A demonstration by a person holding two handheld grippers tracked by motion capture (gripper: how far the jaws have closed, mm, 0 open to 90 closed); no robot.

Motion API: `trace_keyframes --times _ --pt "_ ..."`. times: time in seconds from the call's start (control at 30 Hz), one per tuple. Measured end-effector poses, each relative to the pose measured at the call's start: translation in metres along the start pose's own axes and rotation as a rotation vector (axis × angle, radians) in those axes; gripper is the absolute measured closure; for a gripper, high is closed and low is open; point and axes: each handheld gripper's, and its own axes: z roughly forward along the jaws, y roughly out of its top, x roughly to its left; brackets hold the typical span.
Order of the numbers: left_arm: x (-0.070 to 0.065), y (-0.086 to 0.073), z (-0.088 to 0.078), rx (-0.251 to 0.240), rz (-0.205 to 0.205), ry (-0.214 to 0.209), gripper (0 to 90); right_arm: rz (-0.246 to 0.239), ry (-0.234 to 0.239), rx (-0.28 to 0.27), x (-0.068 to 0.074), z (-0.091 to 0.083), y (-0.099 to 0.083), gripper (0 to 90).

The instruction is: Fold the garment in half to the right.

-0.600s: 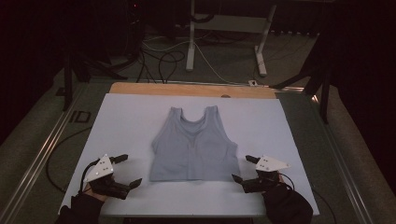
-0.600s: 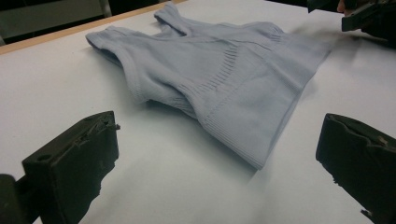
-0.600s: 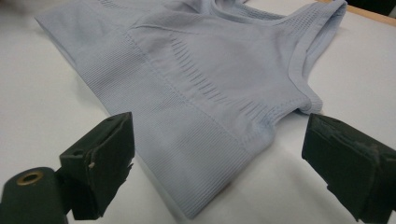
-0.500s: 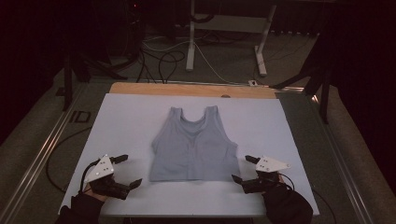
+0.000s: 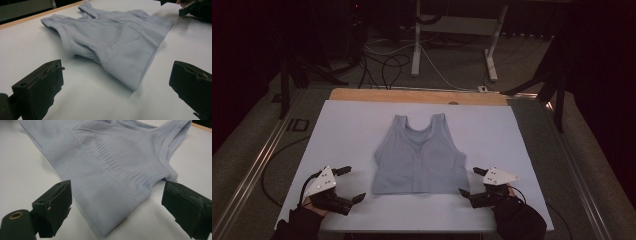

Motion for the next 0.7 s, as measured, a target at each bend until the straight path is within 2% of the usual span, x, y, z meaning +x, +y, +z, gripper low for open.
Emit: trace_keyframes --times 0.07,0.2,0.7 --pt "-0.0008 0.0004 0.0004 0.009 -0.004 -0.006 0.2 -0.003 -0.001 -0.001 0.0003 0.0002 0.0003 9.4" --pt "-0.0007 0.0027 0.0001 0.007 -0.049 -0.026 0.2 -0.003 0.000 0.000 0.0006 0.0005 0.0005 9.4" --pt "-0.0053 0.0096 0.0019 0.003 -0.026 -0.039 0.2 -0.006 0.001 0.004 0.0049 -0.0007 0.0075 9.4"
